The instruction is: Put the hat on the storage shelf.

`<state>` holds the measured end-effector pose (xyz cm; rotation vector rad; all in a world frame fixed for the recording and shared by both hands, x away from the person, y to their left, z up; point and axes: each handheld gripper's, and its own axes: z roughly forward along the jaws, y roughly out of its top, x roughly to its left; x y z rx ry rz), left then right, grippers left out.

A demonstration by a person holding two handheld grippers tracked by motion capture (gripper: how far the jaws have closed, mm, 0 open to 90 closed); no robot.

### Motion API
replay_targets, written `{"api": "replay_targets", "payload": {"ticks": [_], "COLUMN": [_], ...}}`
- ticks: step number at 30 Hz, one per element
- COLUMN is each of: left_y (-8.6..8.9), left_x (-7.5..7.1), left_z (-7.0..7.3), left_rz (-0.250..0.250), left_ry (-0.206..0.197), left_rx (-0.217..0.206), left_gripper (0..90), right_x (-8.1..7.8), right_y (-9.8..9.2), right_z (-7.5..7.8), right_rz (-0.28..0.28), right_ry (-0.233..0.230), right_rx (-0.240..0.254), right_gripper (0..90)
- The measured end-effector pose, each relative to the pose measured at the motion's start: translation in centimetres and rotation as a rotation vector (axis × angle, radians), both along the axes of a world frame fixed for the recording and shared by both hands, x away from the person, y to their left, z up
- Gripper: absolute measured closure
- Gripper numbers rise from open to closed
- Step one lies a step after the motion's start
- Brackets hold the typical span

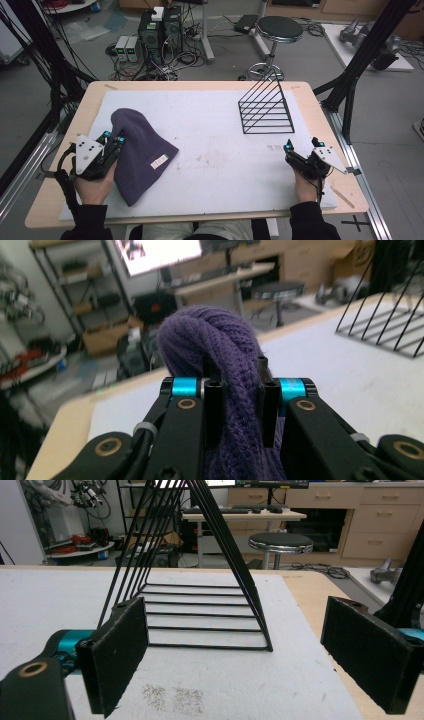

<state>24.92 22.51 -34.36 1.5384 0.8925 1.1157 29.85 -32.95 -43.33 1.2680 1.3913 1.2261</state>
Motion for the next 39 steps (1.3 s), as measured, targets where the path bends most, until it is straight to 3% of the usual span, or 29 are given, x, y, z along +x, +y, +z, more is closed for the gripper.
{"api": "replay_targets", "payload": {"ticks": [8, 16, 21, 27, 39], "left_y": [-1.9, -3.5, -4.5, -5.5, -6.7], "left_x": [0.4, 0.9, 1.3, 1.8, 1.6], "left_z": [2.6, 5.7, 6.9, 7.3, 8.7], "left_rz": [-0.07, -0.139, -0.181, -0.223, -0.315], "left_ry": [-0.151, -0.233, -0.259, -0.274, -0.321], "left_rx": [0.009, 0.016, 0.015, 0.008, -0.041], "left_gripper": [79.5, 79.5, 79.4, 79.5, 79.3], "right_x": [0.0, 0.0, 0.0, -0.1, -0.1], "right_y": [0.0, 0.0, 0.0, 0.0, 0.0], "right_z": [0.0, 0.0, 0.0, 0.0, 0.0], "right_rz": [0.0, 0.008, 0.009, 0.012, 0.019], "right_ry": [0.006, -0.004, -0.007, -0.009, -0.011], "right_rx": [0.004, 0.009, 0.011, 0.011, 0.007], "right_gripper": [11.0, 11.0, 11.0, 11.0, 11.0]}}
